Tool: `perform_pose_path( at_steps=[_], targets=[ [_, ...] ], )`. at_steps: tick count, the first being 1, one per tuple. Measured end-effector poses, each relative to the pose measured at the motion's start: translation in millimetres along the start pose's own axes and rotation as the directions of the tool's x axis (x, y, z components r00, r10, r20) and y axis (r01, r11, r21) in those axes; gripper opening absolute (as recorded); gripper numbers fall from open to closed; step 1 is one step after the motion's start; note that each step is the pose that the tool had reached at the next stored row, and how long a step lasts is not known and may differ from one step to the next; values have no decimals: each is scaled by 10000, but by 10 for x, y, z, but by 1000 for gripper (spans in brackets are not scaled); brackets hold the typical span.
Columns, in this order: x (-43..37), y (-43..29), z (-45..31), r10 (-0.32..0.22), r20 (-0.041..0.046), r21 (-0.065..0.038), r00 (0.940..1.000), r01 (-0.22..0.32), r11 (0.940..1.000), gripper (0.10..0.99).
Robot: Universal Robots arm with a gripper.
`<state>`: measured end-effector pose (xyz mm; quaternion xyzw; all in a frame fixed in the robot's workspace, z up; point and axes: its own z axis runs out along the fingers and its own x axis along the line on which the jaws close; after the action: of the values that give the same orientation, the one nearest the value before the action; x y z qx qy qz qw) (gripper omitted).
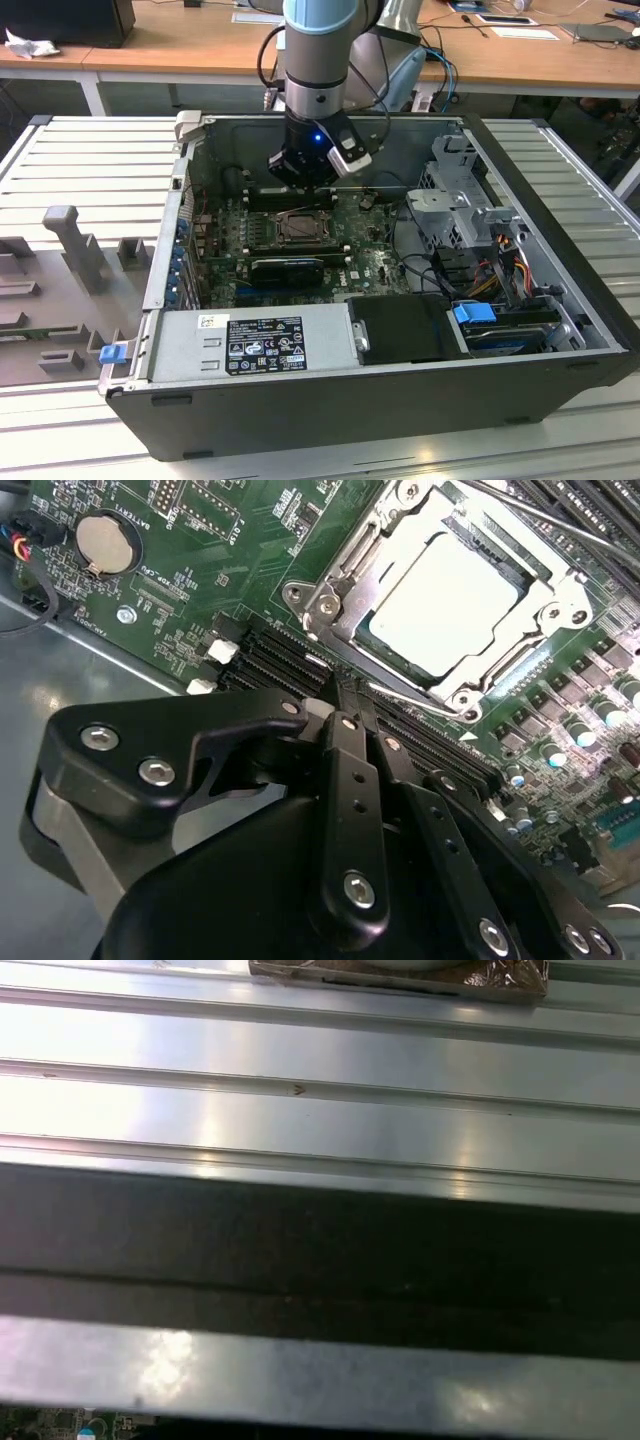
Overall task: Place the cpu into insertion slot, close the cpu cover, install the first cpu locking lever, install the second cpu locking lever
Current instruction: 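Install the first cpu locking lever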
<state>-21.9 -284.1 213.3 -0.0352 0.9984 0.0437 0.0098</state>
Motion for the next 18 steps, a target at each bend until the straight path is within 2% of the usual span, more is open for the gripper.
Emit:
perform_pose_path(
  at_steps=[12,18],
  targets=[
    [-23,-13,56,1,0,4,10000,-1,10000,106],
    [-27,-16,83,-1,-3,45,10000,1,10000,106]
  ],
)
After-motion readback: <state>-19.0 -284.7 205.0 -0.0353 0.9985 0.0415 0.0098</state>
